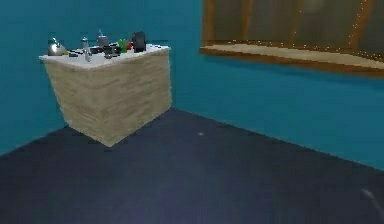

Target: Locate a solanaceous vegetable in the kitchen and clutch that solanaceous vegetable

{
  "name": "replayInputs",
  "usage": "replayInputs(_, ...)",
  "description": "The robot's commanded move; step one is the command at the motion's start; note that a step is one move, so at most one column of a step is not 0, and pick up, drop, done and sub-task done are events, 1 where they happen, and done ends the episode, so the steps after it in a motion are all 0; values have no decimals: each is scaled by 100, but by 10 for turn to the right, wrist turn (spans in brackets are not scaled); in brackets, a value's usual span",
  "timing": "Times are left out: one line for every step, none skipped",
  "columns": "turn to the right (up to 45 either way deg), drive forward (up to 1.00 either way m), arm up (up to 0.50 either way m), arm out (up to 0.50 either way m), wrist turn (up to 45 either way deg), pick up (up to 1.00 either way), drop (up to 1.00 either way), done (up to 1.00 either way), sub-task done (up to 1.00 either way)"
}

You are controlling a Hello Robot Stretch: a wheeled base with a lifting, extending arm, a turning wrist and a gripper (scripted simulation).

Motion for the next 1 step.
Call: replayInputs(330,0,0,0,0,0,0,0,0)
